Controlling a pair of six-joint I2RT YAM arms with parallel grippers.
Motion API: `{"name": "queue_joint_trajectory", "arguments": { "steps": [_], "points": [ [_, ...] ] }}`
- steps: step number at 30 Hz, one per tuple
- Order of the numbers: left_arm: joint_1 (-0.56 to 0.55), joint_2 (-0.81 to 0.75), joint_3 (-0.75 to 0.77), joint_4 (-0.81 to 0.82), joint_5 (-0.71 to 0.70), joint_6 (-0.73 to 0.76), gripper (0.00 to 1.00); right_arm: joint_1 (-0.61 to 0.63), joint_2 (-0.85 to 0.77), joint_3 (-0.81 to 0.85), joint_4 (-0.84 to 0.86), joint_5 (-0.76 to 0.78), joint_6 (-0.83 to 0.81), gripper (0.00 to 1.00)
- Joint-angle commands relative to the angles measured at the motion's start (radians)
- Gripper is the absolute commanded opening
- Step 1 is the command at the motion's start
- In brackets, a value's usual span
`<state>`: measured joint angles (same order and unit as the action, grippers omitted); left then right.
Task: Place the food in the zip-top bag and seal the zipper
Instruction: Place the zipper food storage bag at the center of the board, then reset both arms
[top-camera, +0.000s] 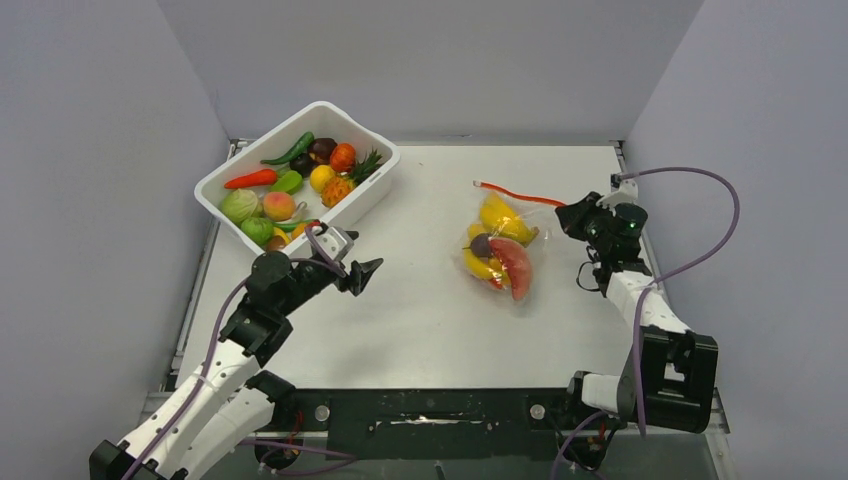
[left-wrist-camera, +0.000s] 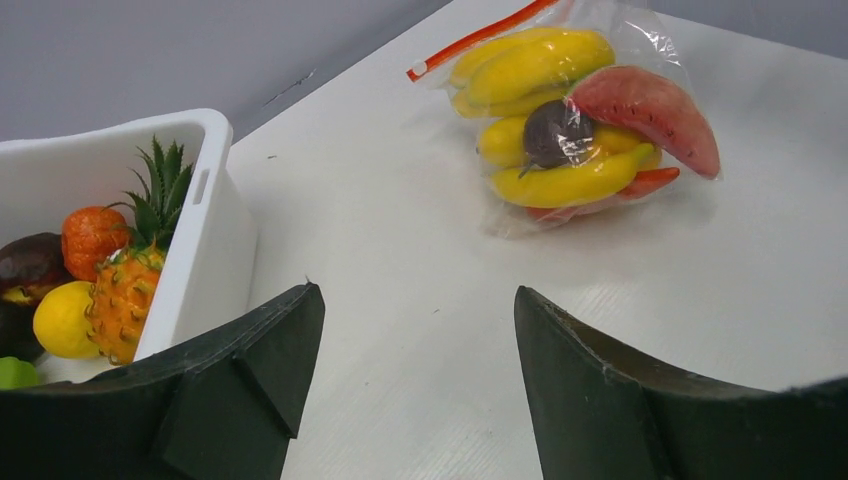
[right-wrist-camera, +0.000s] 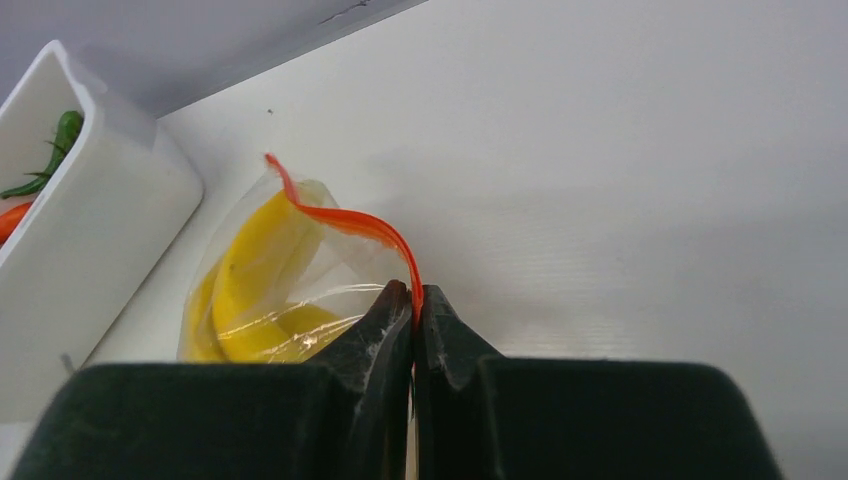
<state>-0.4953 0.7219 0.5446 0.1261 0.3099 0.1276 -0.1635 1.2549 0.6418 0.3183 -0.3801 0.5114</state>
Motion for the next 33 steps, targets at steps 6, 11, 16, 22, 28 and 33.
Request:
{"name": "queue_joint_trajectory", "arguments": {
  "steps": [6,11,16,22,28,33],
  "points": [
    [0.004,0.034,0.05,0.043,-0.095,-0.188,0.71,-0.024,-0.002,0.116,-0.112,0.071,-0.023,0.24],
    [0.005,0.05,0.102,-0.018,-0.162,-0.251,0.72,-0.008,-0.073,0.169,-0.307,0.156,-0.005,0.55],
    [0.005,0.03,0.109,-0.02,-0.32,-0.358,0.72,0.021,-0.143,0.239,-0.502,0.154,-0.033,0.82],
    [0.004,0.044,0.206,-0.108,-0.516,-0.464,0.73,0.081,-0.242,0.312,-0.691,0.229,-0.033,0.98],
    [0.003,0.062,0.324,-0.185,-0.566,-0.458,0.73,0.09,-0.334,0.364,-0.799,0.231,-0.033,0.98],
    [0.003,0.046,0.343,-0.155,-0.547,-0.464,0.73,0.092,-0.415,0.384,-0.823,0.184,-0.017,0.98]
  ]
}}
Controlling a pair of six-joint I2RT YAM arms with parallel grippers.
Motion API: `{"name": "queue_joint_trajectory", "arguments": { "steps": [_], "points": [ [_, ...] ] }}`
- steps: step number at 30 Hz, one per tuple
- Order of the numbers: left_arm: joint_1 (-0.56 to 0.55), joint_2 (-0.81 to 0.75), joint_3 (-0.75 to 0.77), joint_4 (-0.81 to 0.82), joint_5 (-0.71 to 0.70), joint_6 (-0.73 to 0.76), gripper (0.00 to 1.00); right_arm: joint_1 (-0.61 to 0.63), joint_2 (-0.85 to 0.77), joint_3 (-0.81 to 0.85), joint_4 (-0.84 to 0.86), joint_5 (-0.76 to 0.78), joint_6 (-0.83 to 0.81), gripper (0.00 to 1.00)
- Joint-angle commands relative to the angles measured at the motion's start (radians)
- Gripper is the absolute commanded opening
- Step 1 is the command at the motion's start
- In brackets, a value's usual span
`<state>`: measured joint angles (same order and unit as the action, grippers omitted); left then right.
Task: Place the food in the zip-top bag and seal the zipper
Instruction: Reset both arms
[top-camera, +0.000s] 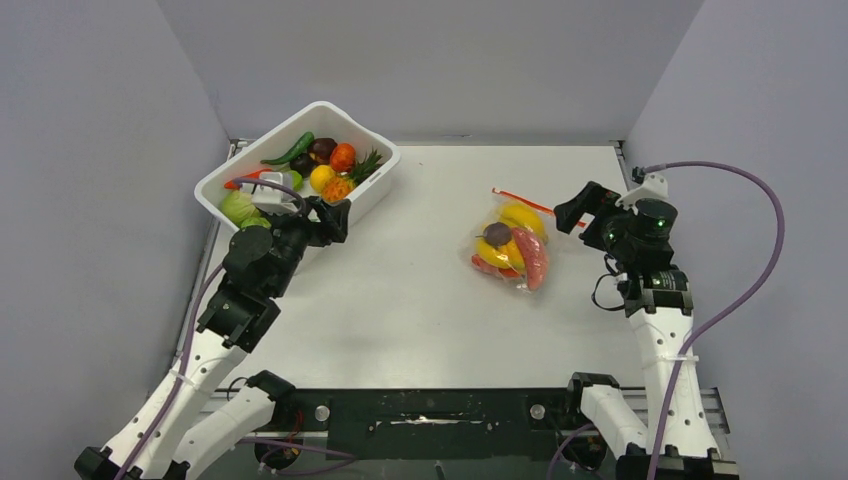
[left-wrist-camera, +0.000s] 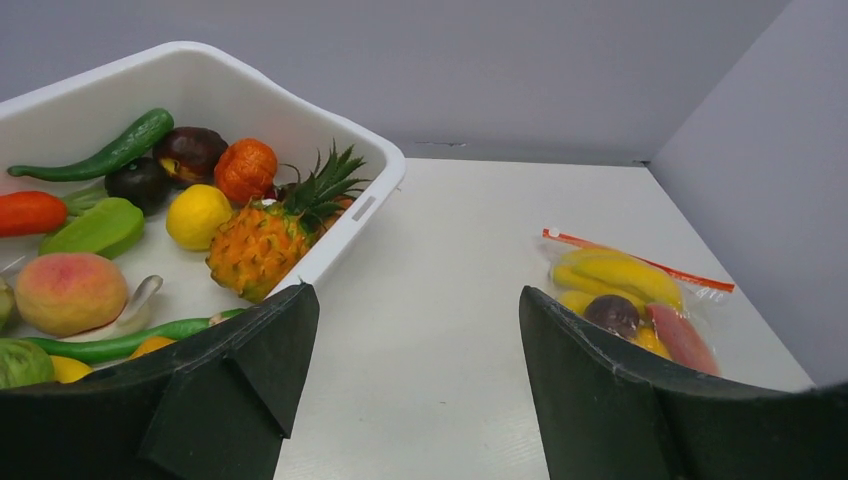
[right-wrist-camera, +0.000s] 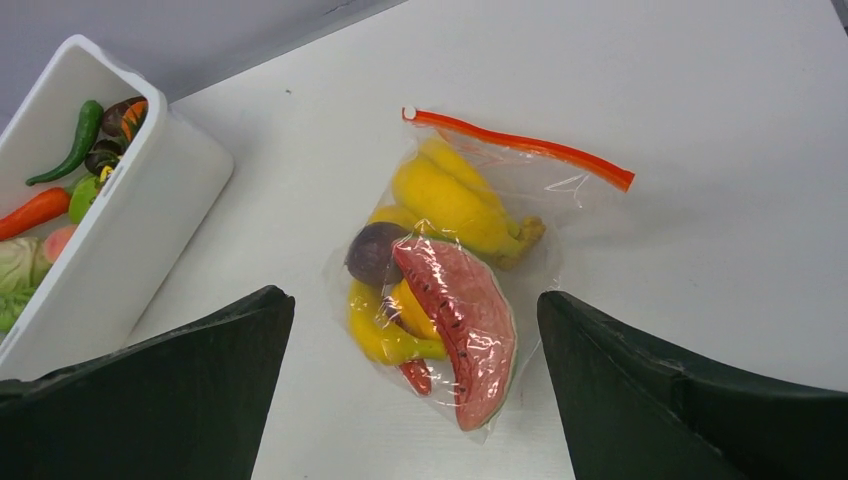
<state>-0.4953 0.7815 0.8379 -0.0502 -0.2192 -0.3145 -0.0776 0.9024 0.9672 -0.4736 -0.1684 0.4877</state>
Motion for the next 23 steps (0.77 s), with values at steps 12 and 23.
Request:
{"name": "queue_joint_trajectory", "arguments": {
  "steps": [12,23],
  "points": [
    [0.003,-0.02,0.0,0.069,0.02,-0.088,0.73,0.007,-0.192,0.017,0.035,-0.151,0.04,0.98],
    [0.003,-0.028,-0.04,0.088,0.02,-0.102,0.73,0.006,-0.193,-0.013,0.041,-0.181,0.047,0.98]
  ]
}}
